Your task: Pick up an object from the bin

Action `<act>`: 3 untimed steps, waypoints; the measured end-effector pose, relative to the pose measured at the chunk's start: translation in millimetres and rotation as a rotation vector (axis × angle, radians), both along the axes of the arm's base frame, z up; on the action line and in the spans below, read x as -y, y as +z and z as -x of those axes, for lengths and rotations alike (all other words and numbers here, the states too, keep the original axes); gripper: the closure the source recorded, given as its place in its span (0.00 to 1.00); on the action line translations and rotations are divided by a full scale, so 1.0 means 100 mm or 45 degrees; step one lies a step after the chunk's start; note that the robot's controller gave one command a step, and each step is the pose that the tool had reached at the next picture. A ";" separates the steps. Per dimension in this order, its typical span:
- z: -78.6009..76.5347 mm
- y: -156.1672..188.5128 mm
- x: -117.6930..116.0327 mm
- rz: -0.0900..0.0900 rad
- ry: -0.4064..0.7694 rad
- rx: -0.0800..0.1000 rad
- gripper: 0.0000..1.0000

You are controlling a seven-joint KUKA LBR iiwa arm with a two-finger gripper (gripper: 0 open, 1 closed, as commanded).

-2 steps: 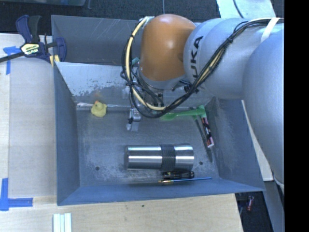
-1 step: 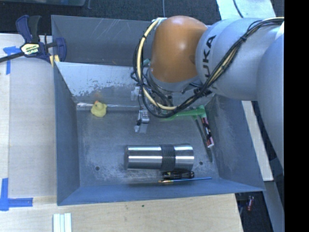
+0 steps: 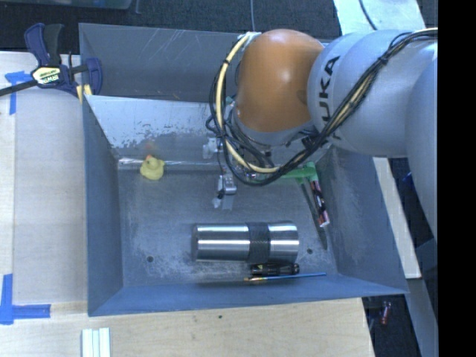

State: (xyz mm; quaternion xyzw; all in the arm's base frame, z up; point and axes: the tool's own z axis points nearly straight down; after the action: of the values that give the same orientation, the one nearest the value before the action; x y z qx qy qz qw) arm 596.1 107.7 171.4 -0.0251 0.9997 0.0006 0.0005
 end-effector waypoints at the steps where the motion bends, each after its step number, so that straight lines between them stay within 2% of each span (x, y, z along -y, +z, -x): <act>1: 0.11 -0.05 0.57 0.005 0.081 0.004 0.00; 2: -0.04 -0.17 0.55 -0.004 0.240 0.011 0.00; 3: 0.62 0.09 0.75 0.002 0.323 0.007 0.00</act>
Offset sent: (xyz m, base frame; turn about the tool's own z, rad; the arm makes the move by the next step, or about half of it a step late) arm 0.0028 -0.0545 -0.0174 -0.1934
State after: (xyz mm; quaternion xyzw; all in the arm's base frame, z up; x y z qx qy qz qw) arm 534.4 33.2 180.1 -0.1515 0.9884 -0.0001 0.0033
